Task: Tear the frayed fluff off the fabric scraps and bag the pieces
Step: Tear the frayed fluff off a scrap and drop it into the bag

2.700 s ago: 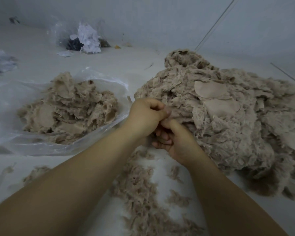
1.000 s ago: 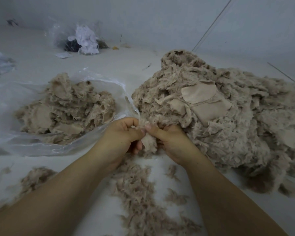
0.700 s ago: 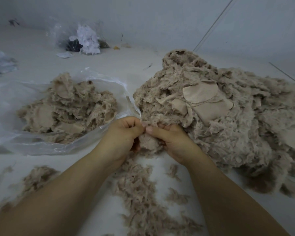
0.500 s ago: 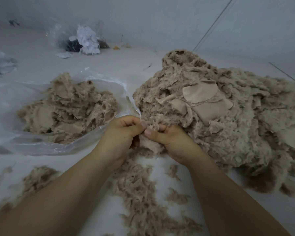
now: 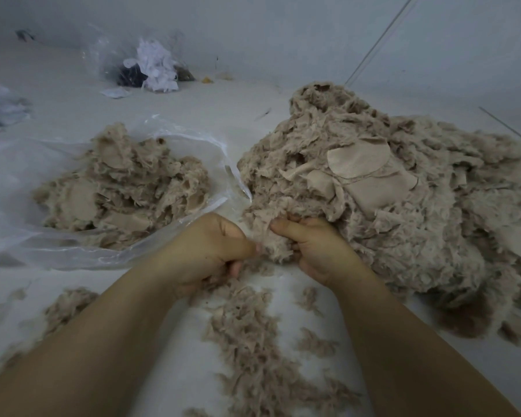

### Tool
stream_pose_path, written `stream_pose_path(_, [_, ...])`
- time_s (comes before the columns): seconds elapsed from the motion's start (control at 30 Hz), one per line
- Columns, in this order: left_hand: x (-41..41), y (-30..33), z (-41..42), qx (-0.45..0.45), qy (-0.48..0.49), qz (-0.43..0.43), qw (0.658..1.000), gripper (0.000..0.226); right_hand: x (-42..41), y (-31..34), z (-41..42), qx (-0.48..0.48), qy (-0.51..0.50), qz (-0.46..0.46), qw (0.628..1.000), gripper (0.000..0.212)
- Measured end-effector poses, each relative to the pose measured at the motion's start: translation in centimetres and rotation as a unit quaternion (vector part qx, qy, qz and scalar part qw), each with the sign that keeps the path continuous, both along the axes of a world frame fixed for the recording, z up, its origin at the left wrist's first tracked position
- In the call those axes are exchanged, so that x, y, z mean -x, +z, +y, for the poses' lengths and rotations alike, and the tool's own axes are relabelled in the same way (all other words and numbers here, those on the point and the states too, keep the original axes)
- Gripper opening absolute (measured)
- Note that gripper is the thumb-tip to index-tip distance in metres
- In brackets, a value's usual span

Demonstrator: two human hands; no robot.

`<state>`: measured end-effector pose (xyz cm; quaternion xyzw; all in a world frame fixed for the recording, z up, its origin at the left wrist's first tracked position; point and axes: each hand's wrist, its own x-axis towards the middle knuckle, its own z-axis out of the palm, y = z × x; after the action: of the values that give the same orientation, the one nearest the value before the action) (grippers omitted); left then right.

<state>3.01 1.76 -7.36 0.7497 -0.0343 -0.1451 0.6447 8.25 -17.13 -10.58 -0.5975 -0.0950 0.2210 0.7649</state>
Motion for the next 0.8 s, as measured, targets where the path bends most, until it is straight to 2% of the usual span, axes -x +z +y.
stream_pose_path(0.07, [-0.3,0.2,-0.5,0.007,0.033,-0.012,0.999,0.04,0.0,0.1,0.0,0.015,0.0,-0.007,1.0,0.015])
stream_pose_path(0.13, [-0.6,-0.1,-1.1,0.029,0.101,-0.038,0.994,0.05,0.3,0.4,0.0,0.017,0.021,-0.025,0.999,0.05])
stream_pose_path(0.17, [-0.7,-0.2,-1.4,0.029,0.12,-0.052,0.991,0.057,0.5,0.5,0.0,0.006,0.034,-0.027,0.999,0.059])
stream_pose_path(0.2, [-0.8,-0.4,-1.6,0.024,0.121,-0.067,0.99,0.058,0.5,0.5,0.1,0.005,0.041,-0.036,0.998,0.058])
stream_pose_path(0.23, [-0.7,-0.5,-1.9,0.017,0.112,-0.088,0.99,0.053,0.5,0.5,0.1,0.007,0.043,-0.044,0.998,0.049])
stream_pose_path(0.3, [-0.6,-0.7,-2.2,-0.008,0.119,-0.14,0.983,0.032,0.8,0.8,0.2,0.019,0.042,-0.046,0.998,0.017])
stream_pose_path(0.37, [-0.9,-0.9,-1.9,-0.002,0.19,-0.163,0.968,0.033,0.7,0.7,0.1,0.01,0.035,-0.041,0.999,0.014])
stream_pose_path(0.47, [-1.1,-0.6,-0.6,0.063,0.25,-0.134,0.957,0.035,0.8,1.1,0.3,-0.014,0.005,0.002,1.0,0.013])
stream_pose_path(0.5, [-1.0,-0.5,0.0,0.064,0.224,-0.119,0.965,0.032,0.7,1.1,0.4,-0.008,-0.01,0.007,1.0,0.014])
stream_pose_path(0.57, [-0.4,-0.2,0.5,0.031,0.115,-0.075,0.99,0.025,0.5,1.0,0.5,0.017,-0.032,0.004,0.999,0.024])
stream_pose_path(0.63, [0.1,-0.2,0.3,-0.009,0.031,-0.049,0.998,0.031,0.3,0.7,0.6,0.024,-0.034,-0.003,0.999,0.034])
stream_pose_path(0.73, [0.3,-0.1,-1.0,-0.02,0.014,-0.079,0.997,0.027,0.6,0.9,0.6,0.01,-0.011,-0.01,1.0,0.015])
stream_pose_path(0.8, [0.3,-0.3,-1.9,-0.031,0.005,-0.096,0.995,0.027,0.5,0.7,0.5,0.007,0.004,-0.018,1.0,0.017])
